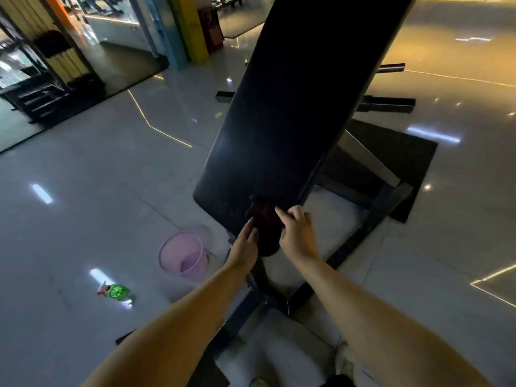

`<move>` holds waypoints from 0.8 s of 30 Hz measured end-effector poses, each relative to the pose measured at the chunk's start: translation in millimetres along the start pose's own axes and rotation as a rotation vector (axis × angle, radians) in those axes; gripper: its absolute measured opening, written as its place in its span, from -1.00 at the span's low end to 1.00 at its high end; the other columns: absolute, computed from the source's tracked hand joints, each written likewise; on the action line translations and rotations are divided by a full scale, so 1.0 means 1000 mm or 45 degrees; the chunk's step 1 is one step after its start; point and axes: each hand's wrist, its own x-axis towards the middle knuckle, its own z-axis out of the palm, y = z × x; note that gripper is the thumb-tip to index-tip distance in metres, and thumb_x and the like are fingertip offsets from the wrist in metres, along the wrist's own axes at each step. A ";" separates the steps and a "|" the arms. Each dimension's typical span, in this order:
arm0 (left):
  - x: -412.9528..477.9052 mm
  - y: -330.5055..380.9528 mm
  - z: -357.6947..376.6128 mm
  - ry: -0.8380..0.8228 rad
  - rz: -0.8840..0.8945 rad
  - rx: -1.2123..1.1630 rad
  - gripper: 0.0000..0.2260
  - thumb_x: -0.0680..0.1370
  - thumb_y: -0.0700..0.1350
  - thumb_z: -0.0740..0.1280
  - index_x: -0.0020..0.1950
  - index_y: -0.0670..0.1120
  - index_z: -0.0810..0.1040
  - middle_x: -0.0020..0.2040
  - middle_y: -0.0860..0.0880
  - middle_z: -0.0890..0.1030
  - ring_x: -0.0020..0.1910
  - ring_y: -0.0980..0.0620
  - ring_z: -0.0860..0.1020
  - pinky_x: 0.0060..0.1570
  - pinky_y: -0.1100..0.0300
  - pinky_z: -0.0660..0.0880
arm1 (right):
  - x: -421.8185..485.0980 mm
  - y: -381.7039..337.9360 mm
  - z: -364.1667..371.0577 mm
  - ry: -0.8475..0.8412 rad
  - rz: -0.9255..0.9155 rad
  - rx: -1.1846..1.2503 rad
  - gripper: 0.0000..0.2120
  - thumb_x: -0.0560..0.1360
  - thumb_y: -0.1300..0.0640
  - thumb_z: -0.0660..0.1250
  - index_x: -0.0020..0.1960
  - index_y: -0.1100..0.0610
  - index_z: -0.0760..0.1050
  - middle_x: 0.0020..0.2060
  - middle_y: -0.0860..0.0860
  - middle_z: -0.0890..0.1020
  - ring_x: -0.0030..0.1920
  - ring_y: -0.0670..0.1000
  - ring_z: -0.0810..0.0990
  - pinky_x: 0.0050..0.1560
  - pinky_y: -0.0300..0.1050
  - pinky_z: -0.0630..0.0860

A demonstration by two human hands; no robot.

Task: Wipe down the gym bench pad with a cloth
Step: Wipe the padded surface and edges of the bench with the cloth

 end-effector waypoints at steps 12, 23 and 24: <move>-0.007 0.005 0.001 -0.059 0.033 0.135 -0.55 0.74 -0.03 0.09 0.64 0.03 0.14 0.57 -0.04 0.32 0.50 -0.01 0.35 0.51 0.08 0.27 | 0.034 -0.020 -0.036 0.348 -0.106 -0.141 -0.51 0.54 0.27 0.26 0.45 0.03 0.39 0.17 -0.01 0.41 0.17 0.04 0.36 0.03 -0.12 0.48; -0.015 -0.019 -0.005 0.012 -0.051 -0.047 -0.57 0.74 -0.12 0.06 0.63 -0.02 0.15 0.48 -0.09 0.43 0.36 -0.02 0.48 0.43 0.00 0.41 | -0.002 -0.001 0.025 -0.155 -0.056 -0.155 -0.56 0.59 0.22 0.19 0.45 0.02 0.37 0.20 0.01 0.38 0.13 0.03 0.35 0.05 -0.11 0.44; -0.015 -0.021 -0.005 0.010 -0.067 -0.089 -0.57 0.74 -0.12 0.06 0.63 -0.01 0.16 0.47 -0.10 0.45 0.37 -0.05 0.49 0.43 -0.07 0.40 | -0.004 -0.003 0.026 -0.213 -0.028 -0.114 -0.61 0.60 0.19 0.17 0.42 0.02 0.39 0.21 0.03 0.40 0.09 -0.02 0.36 -0.01 -0.20 0.39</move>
